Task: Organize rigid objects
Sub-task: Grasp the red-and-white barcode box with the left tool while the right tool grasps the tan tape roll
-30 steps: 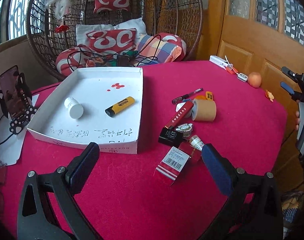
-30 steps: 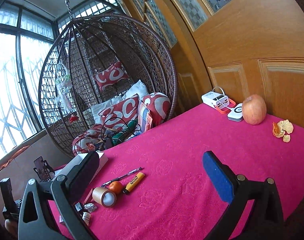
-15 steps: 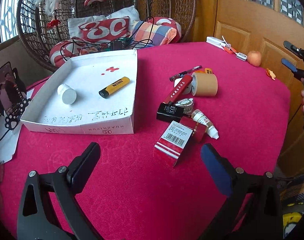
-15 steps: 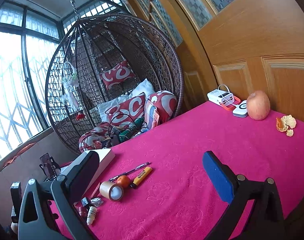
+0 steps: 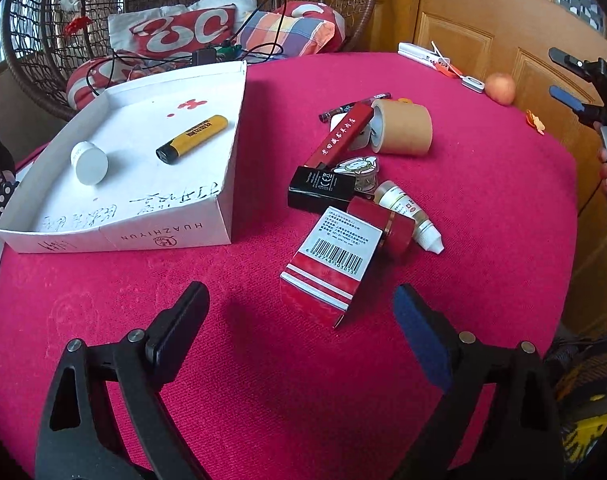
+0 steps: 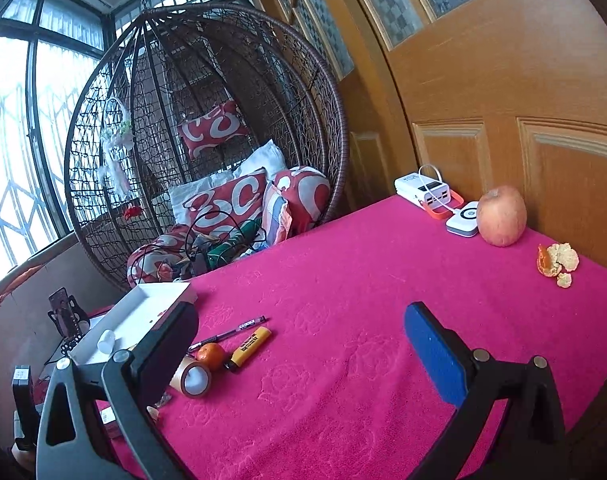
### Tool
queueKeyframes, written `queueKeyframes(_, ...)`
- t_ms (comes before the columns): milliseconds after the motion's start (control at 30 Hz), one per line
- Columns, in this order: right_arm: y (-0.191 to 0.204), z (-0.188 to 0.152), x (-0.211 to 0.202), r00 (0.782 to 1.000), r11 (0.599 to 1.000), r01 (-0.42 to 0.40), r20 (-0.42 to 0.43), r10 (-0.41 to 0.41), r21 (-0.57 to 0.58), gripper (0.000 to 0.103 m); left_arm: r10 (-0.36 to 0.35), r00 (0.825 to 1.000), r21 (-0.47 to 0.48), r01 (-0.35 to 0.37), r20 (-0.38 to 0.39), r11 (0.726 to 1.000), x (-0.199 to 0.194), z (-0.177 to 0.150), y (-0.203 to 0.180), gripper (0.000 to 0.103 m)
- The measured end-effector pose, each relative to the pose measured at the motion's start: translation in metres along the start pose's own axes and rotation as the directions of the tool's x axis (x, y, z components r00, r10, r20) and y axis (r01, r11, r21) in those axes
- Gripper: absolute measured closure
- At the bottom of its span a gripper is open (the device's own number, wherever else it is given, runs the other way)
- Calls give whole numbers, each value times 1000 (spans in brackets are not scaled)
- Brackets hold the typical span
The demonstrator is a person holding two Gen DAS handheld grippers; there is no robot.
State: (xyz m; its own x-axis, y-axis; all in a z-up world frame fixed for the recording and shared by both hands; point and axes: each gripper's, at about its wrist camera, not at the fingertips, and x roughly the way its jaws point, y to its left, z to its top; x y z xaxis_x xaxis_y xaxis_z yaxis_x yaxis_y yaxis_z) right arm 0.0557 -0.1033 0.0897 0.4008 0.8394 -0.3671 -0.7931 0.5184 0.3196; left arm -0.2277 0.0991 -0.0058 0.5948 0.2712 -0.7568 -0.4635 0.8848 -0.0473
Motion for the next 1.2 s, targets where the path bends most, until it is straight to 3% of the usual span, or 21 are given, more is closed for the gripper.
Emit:
queueKeyframes(167, 34, -21, 32, 989, 995, -99, -112, 97, -19, 0, -16, 999, 22, 17, -33, 1000, 7, 4, -5, 13)
queueKeyframes(233, 37, -25, 38, 983, 993, -120, -143, 117, -10, 0, 2, 999, 52, 1, -52, 999, 11, 5, -8, 28)
queueKeyframes(400, 22, -21, 36, 984, 995, -97, -147, 98, 14, 0, 6, 998, 83, 0, -67, 997, 17, 11, -10, 29)
queueKeyframes(467, 17, -19, 40, 978, 995, -100, -183, 103, 29, 0, -4, 998, 95, 10, -60, 995, 18, 12, -12, 40)
queueKeyframes(500, 18, -20, 45, 972, 994, -102, -211, 106, 27, 0, -12, 998, 104, 18, -56, 994, 17, 13, -13, 54)
queueKeyframes(600, 37, -30, 60, 956, 992, -108, -279, 87, -62, 0, -19, 999, 121, 25, -46, 992, 15, 14, -17, 70)
queueKeyframes(800, 90, -46, 98, 911, 946, -210, -401, 99, -245, 0, -33, 999, 65, 34, -23, 997, 9, 11, -7, 72)
queueKeyframes(900, 107, -52, 125, 884, 940, -215, -463, 71, -266, 0, -35, 999, 13, 35, -3, 999, 5, 12, 4, 72)
queueKeyframes(1033, 117, -63, 156, 854, 955, -158, -520, 5, -251, 0, -30, 999, -32, 30, 16, 999, 2, 11, 14, 72)
queueKeyframes(1200, 124, -72, 180, 839, 967, -88, -541, -56, -237, 0, -37, 998, -31, 38, 41, 999, -5, 12, 17, 72)
